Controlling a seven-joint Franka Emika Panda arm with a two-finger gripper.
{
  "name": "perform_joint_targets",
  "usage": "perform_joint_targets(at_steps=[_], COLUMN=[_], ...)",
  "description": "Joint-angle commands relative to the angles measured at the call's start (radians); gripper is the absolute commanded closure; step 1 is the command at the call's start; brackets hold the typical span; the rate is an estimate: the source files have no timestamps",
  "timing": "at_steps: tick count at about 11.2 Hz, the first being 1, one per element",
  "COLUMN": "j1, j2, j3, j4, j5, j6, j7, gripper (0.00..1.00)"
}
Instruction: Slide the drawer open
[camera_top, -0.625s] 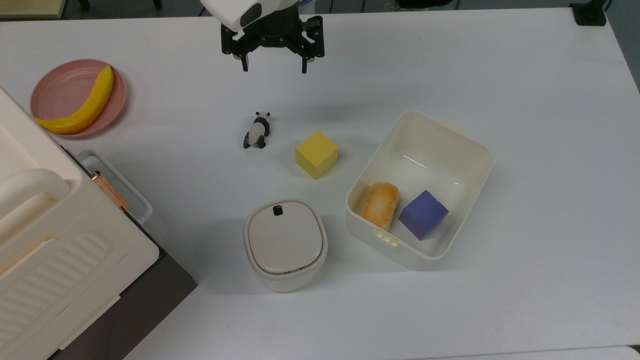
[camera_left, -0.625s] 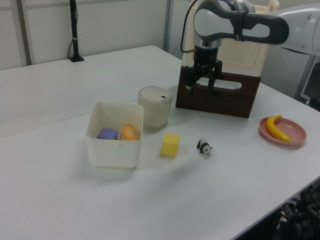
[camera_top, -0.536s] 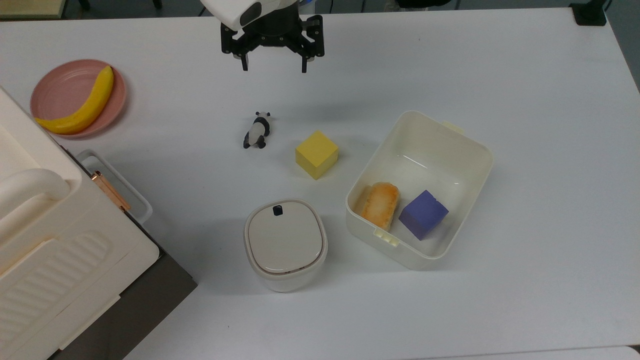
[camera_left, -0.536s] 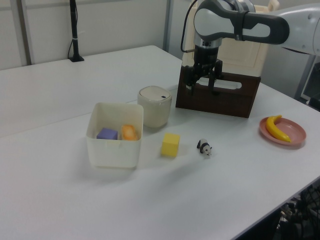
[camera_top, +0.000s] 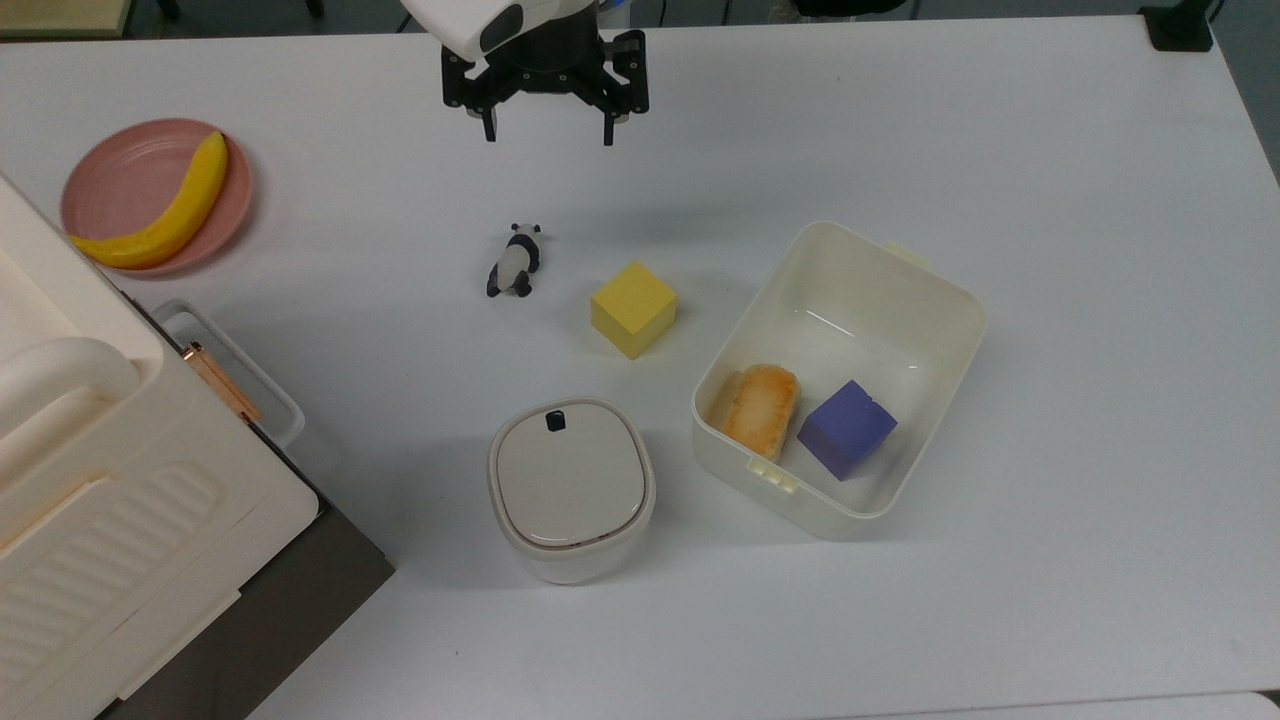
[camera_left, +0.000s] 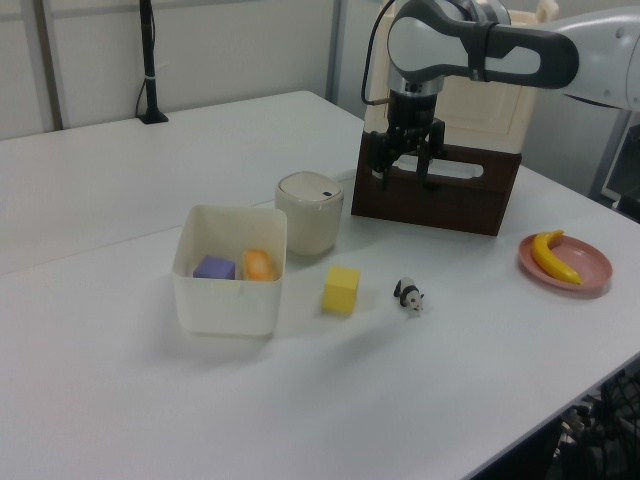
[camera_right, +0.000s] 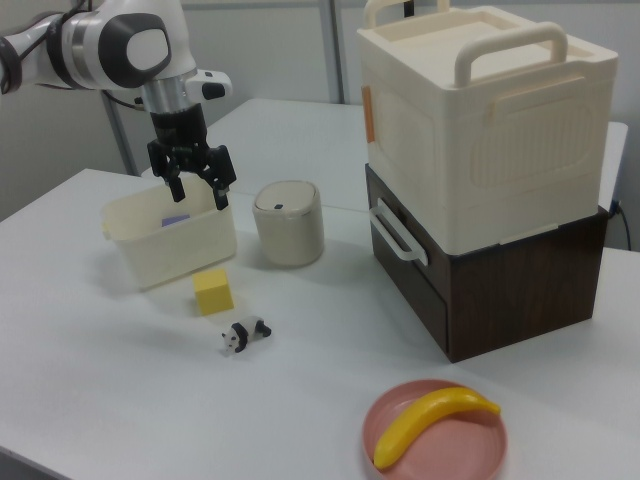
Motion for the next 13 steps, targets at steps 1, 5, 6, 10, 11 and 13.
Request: perform_joint_targets(at_steps=[1, 5, 6, 10, 11, 13], j1=[-0.012, -0.016, -0.021, -0.077, -0.078, -0.079], j2=[-0.023, -0.014, -0.007, 0.082, 0.107, 0.133], j3=[0.014, 0.011, 0.005, -0.023, -0.055, -0.115], j4=[-0.013, -0.012, -0.012, 0.0, 0.0, 0.0], j5=[0.006, 0.005, 0.005, -0.012, -0.013, -0.036], j6=[-0.025, -0.014, -0.014, 0.103, 0.154, 0.284], j7=[-0.004, -0.063, -0.137, -0.348, -0.43, -0.563], gripper=[0.0, 0.0, 0.0, 0.0, 0.0, 0.05])
